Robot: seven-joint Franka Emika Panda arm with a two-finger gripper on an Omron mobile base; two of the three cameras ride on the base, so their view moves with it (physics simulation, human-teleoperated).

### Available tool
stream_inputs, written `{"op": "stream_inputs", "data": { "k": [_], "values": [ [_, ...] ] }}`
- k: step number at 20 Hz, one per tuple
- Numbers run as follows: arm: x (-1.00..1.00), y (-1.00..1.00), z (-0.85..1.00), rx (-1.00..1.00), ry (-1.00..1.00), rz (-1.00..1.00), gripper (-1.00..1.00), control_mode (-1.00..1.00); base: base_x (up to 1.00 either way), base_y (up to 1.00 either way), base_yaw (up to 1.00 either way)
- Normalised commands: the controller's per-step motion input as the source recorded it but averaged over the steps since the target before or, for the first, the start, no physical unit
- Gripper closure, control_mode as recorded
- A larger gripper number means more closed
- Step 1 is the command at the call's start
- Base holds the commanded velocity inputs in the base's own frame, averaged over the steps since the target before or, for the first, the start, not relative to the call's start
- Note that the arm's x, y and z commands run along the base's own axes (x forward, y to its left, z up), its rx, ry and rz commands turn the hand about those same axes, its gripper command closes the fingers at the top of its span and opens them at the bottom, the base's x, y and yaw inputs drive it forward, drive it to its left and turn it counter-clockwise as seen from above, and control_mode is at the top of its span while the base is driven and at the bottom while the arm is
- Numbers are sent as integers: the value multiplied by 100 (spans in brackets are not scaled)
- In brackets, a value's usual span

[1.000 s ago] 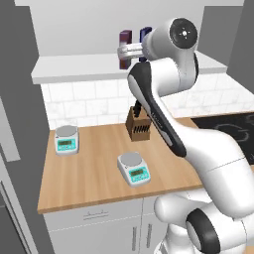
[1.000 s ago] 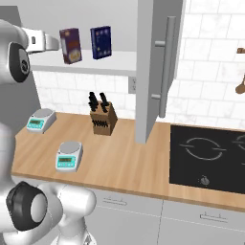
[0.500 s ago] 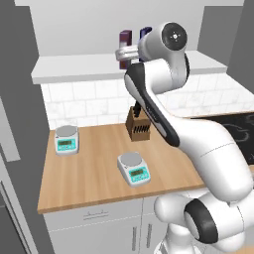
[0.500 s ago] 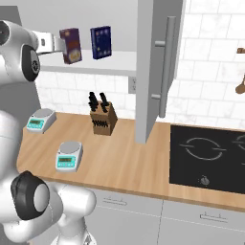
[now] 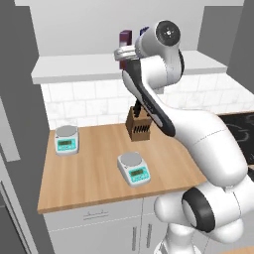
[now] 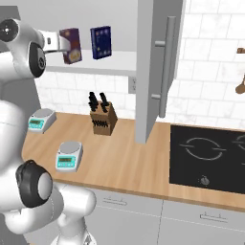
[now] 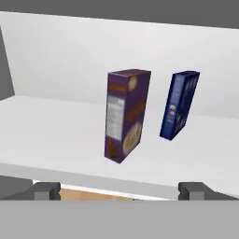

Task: Pick the cereal and place it on the digital scale for weighing, and close the cabinet.

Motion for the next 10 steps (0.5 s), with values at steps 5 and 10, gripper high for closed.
{"op": "stream_inputs", "data": {
  "k": [5,10],
  "values": [
    [16,5,0,-1,4,-3,-100,-100,0,0,0],
    [7,6,-6,0,0,-3,-100,-100,0,0,0]
  ]
}}
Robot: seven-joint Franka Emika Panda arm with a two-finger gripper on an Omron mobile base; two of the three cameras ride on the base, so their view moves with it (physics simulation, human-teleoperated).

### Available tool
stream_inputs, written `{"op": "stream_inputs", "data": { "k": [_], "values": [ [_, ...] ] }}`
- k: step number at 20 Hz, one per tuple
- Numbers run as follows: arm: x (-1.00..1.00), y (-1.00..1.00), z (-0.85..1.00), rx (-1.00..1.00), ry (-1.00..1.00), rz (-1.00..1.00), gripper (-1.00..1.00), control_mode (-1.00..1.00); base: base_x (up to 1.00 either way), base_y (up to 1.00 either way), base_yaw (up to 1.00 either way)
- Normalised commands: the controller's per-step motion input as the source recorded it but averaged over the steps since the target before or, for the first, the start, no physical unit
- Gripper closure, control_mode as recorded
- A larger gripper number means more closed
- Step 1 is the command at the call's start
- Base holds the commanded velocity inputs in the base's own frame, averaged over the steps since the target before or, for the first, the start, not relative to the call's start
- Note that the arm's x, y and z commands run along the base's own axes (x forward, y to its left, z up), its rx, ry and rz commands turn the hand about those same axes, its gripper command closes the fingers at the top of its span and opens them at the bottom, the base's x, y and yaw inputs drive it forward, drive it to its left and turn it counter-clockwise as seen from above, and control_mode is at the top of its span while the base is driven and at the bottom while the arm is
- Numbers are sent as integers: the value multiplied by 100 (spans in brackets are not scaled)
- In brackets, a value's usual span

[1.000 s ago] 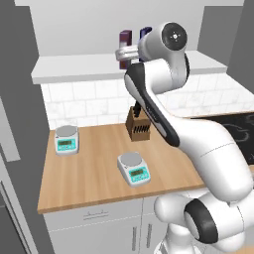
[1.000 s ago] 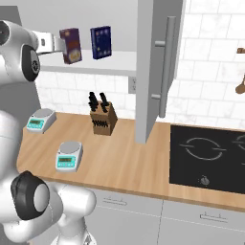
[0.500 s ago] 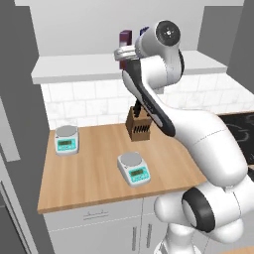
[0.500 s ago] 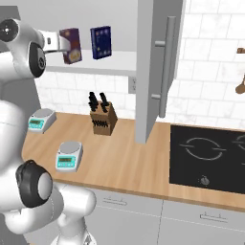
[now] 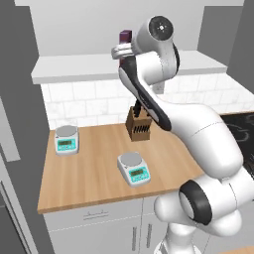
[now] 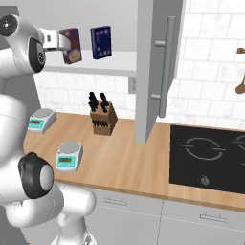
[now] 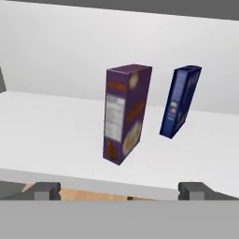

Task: Pick the cereal and place it on the digital scale for weighing, and close the cabinet.

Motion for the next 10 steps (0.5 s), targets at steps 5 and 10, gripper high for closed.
{"op": "stream_inputs", "data": {
  "k": [5,10],
  "values": [
    [26,9,-11,0,0,-5,-100,-100,0,0,0],
    [27,3,-12,0,0,-7,-100,-100,0,0,0]
  ]
}}
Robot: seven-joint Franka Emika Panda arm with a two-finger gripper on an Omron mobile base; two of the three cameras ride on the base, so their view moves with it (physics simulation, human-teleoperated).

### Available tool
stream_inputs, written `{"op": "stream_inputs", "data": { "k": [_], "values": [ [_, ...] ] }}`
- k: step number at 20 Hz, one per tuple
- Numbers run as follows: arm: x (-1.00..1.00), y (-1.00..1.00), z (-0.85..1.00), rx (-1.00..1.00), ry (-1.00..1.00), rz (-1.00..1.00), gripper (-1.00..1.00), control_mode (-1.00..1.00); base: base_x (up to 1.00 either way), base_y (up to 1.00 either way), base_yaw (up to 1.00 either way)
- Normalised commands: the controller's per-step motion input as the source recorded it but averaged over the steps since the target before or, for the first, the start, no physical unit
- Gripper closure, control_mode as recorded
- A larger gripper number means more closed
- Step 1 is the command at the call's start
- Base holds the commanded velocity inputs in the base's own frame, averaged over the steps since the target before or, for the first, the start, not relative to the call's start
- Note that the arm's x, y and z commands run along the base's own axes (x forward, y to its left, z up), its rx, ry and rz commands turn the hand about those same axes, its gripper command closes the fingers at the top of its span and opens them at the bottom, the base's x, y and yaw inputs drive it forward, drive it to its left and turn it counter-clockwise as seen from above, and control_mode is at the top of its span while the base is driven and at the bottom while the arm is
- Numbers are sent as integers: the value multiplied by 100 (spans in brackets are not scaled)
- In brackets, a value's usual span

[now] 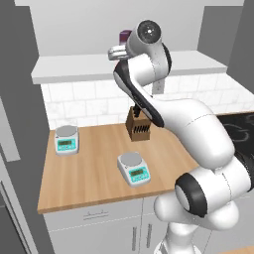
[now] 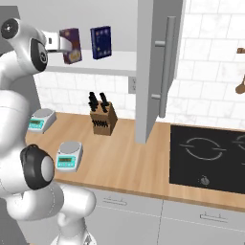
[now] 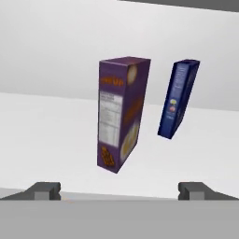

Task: Pick the cereal and place it on the digital scale for weighing, and close the cabinet.

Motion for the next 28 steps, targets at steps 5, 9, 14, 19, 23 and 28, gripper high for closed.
{"op": "stream_inputs", "data": {
  "k": [5,9,14,19,23,28],
  "values": [
    [24,0,-2,0,0,-6,-100,-100,0,0,0],
    [18,1,0,0,0,-5,-100,-100,0,0,0],
    [0,8,0,0,0,0,-100,-100,0,0,0],
    [0,16,0,0,0,0,-100,-100,0,0,0],
    [5,7,0,0,0,0,-100,-100,0,0,0],
    [14,1,0,0,0,0,-100,-100,0,0,0]
  ]
}}
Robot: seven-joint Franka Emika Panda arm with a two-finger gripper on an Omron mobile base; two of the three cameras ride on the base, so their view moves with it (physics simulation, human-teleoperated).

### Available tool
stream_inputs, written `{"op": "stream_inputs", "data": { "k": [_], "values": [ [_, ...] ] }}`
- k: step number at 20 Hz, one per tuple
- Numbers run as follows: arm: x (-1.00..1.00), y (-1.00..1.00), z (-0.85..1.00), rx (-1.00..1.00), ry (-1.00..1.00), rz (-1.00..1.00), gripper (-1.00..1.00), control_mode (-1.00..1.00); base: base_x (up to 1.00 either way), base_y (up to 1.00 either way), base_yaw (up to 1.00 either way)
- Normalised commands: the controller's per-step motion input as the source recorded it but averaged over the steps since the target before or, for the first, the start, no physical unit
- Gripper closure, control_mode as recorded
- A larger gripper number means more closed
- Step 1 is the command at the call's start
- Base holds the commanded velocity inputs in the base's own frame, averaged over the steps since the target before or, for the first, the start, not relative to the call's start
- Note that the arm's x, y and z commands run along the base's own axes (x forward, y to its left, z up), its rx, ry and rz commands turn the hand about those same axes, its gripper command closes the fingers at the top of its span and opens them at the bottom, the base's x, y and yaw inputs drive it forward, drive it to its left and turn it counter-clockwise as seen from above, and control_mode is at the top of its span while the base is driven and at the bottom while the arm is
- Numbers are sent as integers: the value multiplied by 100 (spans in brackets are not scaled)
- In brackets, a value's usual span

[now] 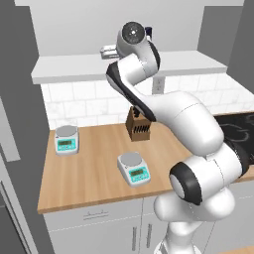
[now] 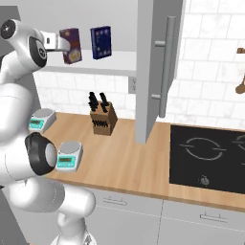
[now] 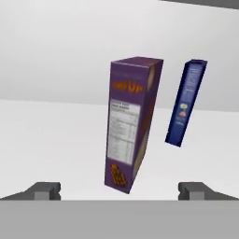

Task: Pick the cereal and place it on the digital scale for weighing, and close the cabinet.

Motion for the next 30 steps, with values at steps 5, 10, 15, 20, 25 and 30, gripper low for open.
{"op": "stream_inputs", "data": {
  "k": [5,10,15,20,25,30],
  "values": [
    [11,-1,0,0,0,0,-100,-100,0,0,0],
    [24,-10,0,0,0,0,-100,-100,0,0,0],
    [24,-1,-10,0,0,0,-100,-100,0,0,0],
    [4,0,-9,0,1,0,-100,-100,0,0,0],
    [2,0,-1,0,0,0,-100,-100,0,0,0],
    [13,0,0,0,0,0,-100,-100,0,0,0]
  ]
}}
